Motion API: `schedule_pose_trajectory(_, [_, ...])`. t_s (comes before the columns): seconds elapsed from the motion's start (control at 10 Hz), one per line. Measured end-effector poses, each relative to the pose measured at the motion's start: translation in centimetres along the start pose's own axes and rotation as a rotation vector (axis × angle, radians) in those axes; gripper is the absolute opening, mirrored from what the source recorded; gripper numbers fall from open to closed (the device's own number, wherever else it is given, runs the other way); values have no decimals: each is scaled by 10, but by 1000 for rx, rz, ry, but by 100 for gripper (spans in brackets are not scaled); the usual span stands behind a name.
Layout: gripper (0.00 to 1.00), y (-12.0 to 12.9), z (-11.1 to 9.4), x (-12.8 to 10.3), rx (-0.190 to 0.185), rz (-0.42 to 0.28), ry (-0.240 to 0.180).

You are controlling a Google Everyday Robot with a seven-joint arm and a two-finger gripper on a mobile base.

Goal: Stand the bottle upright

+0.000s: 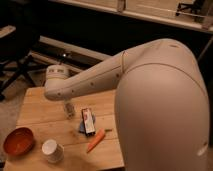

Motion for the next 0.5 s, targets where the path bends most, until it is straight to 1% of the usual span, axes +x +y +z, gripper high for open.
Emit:
schedule_pose_trajectory(0.1, [79, 1, 1, 0, -2, -5, 2])
schedule_pose_trajectory(0.3, [80, 1, 3, 1, -2, -15, 7])
schedule_pose_trajectory(0.5, [80, 0, -1, 0, 0, -22, 4])
